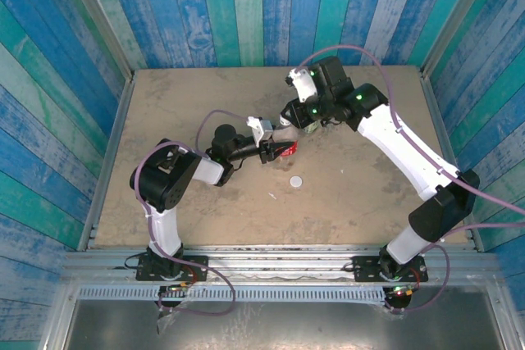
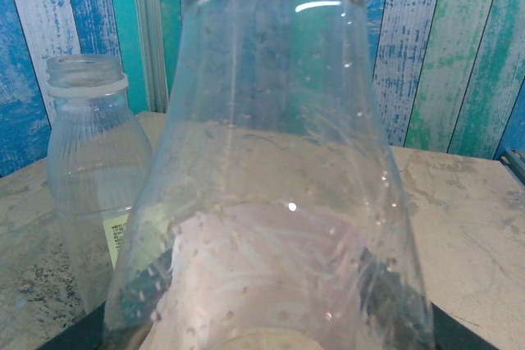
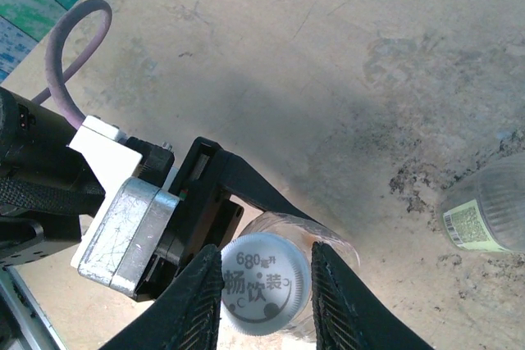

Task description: Screw on the bottle caps

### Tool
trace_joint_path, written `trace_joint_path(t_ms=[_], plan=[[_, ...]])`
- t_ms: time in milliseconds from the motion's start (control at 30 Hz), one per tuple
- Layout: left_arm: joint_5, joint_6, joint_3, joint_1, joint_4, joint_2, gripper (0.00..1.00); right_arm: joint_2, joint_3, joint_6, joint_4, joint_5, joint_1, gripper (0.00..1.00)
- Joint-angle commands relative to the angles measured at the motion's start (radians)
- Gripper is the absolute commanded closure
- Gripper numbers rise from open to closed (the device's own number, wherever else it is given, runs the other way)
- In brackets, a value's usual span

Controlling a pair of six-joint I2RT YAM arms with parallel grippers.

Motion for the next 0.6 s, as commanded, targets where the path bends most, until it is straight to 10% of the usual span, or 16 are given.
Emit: trace_joint_path(t_ms=[0,567], plan=[[0.02,-0.003,-0.043,-0.01,-0.185,0.051,0.53,0.056,-0.04,-0.005,-0.122,0.028,0.004,0.68],[0.018,-0.003,-0.046,-0.01,-0.182,0.055,0.53,0.055,0.077,0.01,-0.144,0.042,0.008,0.58]])
